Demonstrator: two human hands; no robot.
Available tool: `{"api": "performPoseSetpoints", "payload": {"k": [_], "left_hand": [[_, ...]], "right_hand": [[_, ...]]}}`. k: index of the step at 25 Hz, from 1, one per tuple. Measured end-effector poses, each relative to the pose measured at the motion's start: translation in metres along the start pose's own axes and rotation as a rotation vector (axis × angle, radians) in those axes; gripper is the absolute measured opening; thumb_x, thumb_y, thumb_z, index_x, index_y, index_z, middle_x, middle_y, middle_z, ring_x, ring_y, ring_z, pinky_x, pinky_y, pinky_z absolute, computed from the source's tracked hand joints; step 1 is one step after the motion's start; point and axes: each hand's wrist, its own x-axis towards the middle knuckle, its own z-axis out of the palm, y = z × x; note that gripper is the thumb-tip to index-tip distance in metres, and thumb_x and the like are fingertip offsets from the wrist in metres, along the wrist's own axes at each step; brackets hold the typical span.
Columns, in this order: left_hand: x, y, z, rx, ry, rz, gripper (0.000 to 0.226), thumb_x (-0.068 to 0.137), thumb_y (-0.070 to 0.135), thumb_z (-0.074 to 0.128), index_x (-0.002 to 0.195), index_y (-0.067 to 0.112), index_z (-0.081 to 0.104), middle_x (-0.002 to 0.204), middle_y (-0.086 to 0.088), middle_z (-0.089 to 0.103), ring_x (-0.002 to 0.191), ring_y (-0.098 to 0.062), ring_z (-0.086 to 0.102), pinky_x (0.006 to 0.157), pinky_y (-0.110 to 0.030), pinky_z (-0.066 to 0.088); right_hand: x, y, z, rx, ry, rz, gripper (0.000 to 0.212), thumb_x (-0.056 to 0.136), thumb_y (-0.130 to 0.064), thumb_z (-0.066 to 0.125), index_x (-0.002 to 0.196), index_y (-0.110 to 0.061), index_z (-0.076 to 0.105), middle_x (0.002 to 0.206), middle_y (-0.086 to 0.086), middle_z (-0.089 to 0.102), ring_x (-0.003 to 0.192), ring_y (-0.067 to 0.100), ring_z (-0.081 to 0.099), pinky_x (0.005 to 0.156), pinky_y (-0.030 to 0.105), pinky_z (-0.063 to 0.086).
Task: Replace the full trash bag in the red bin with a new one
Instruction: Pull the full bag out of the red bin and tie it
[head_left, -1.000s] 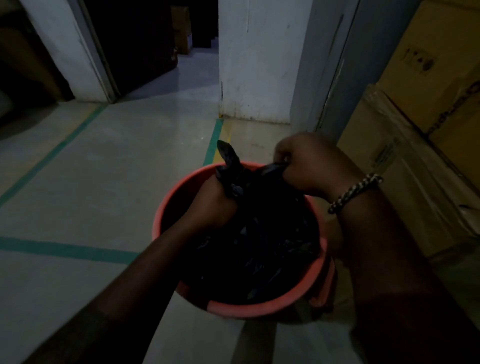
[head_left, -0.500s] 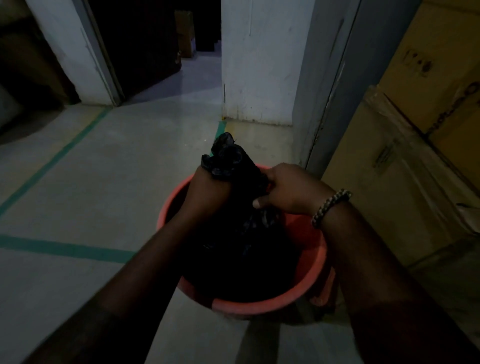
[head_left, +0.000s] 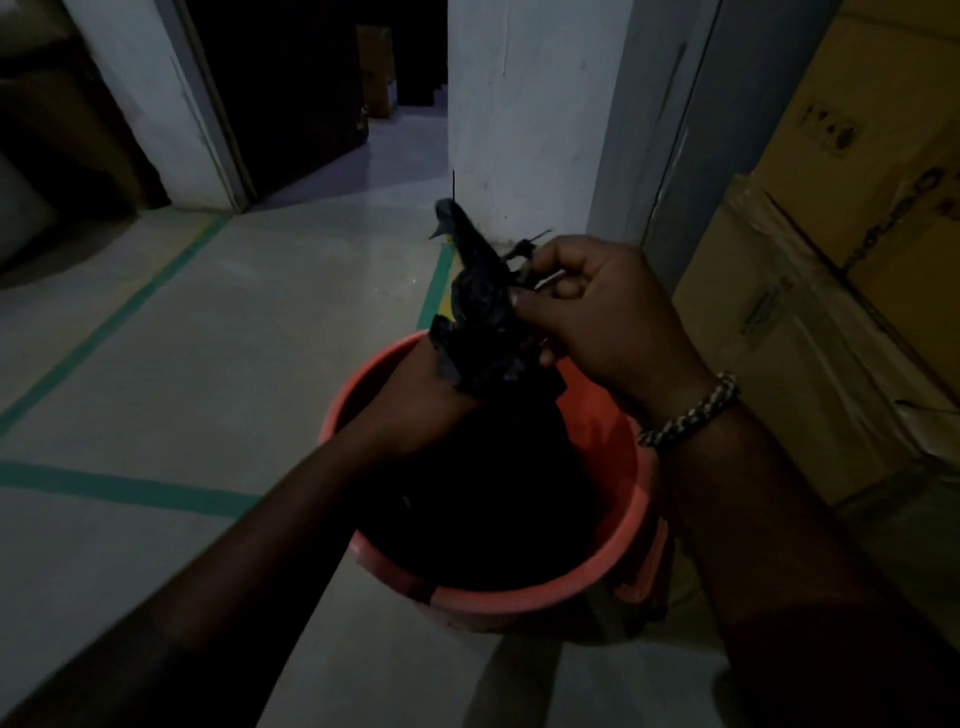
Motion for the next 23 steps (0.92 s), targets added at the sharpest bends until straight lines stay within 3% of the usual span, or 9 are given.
{"api": "performPoseSetpoints", "payload": {"k": [1,3,5,8,10,14,18,21,23], "left_hand": [[-0.004,0.005,-0.001,0.060,0.025,0.036,0.022,0.092,-0.002,0.059,0.104,0.017,0.063,0.079,0.029,0.057,0.080,0.009,0.055,0.065,-0.011,0.041],[-0.005,0.013,-0.004,0.101,0.129,0.089,0.031,0.097,0.009,0.054,0.074,0.029,0.060,0.058,0.029,0.062,0.057,0.015,0.053,0.054,-0.010,0.037],[0.002,0.016,-0.009,0.012,0.218,0.063,0.035,0.099,0.018,0.052,0.065,0.027,0.051,0.055,0.025,0.060,0.049,0.011,0.051,0.047,-0.007,0.034],[0.010,0.011,-0.010,-0.030,0.261,-0.007,0.027,0.100,0.017,0.047,0.073,0.024,0.045,0.059,0.009,0.048,0.052,0.011,0.046,0.048,-0.006,0.032],[0.011,0.009,-0.012,-0.061,0.230,0.000,0.010,0.100,0.020,0.048,0.092,0.025,0.050,0.073,0.013,0.043,0.063,0.013,0.046,0.053,-0.004,0.032],[0.015,0.013,-0.016,-0.262,0.272,-0.155,0.021,0.104,0.035,0.044,0.091,0.024,0.056,0.085,0.012,0.055,0.071,-0.001,0.052,0.047,0.001,0.038],[0.007,0.022,-0.013,-0.502,0.343,-0.192,0.039,0.103,0.043,0.039,0.079,0.020,0.060,0.053,0.013,0.066,0.058,-0.008,0.064,0.037,-0.007,0.039],[0.007,0.023,-0.012,-0.692,0.274,-0.164,0.050,0.101,0.054,0.036,0.085,0.018,0.067,0.072,0.000,0.077,0.056,-0.011,0.070,0.053,-0.019,0.052],[0.009,0.023,-0.014,-0.710,0.282,-0.216,0.051,0.101,0.056,0.036,0.089,0.019,0.070,0.076,0.001,0.077,0.070,-0.014,0.073,0.067,-0.025,0.055]], "right_hand": [[0.000,-0.001,0.002,0.034,-0.006,-0.011,0.013,0.086,-0.007,0.075,0.095,-0.013,0.068,0.070,0.011,0.073,0.061,0.024,0.070,0.055,0.032,0.054],[0.000,-0.004,-0.002,0.066,0.046,-0.067,0.020,0.084,-0.003,0.075,0.101,-0.010,0.067,0.074,0.012,0.072,0.065,0.025,0.071,0.059,0.033,0.056],[0.000,-0.004,-0.009,-0.049,0.034,-0.121,0.014,0.083,-0.009,0.078,0.093,-0.011,0.068,0.068,0.009,0.068,0.055,0.019,0.064,0.053,0.032,0.051],[-0.003,0.001,-0.002,-0.485,-0.274,-0.061,0.030,0.073,-0.040,0.086,0.093,-0.029,0.068,0.069,-0.004,0.066,0.060,0.007,0.061,0.058,0.026,0.046],[-0.006,0.007,0.008,-0.707,-0.278,-0.091,0.035,0.069,-0.048,0.085,0.092,-0.032,0.064,0.072,-0.011,0.064,0.069,0.006,0.062,0.062,0.028,0.049],[-0.007,0.000,0.011,-0.677,-0.191,-0.190,0.031,0.073,-0.043,0.083,0.096,-0.033,0.065,0.066,-0.011,0.062,0.064,0.005,0.061,0.063,0.031,0.053],[-0.009,0.002,0.014,-0.662,-0.296,-0.173,0.047,0.071,-0.047,0.083,0.108,-0.040,0.055,0.068,-0.008,0.063,0.066,0.008,0.063,0.065,0.033,0.054],[-0.007,0.007,0.016,-0.840,-0.411,-0.159,0.028,0.074,-0.054,0.077,0.085,-0.041,0.054,0.074,-0.010,0.057,0.071,0.014,0.060,0.065,0.032,0.050],[-0.006,0.005,0.013,-0.751,-0.322,-0.212,0.020,0.078,-0.042,0.078,0.072,-0.038,0.059,0.067,-0.008,0.059,0.063,0.011,0.059,0.060,0.028,0.047]]}}
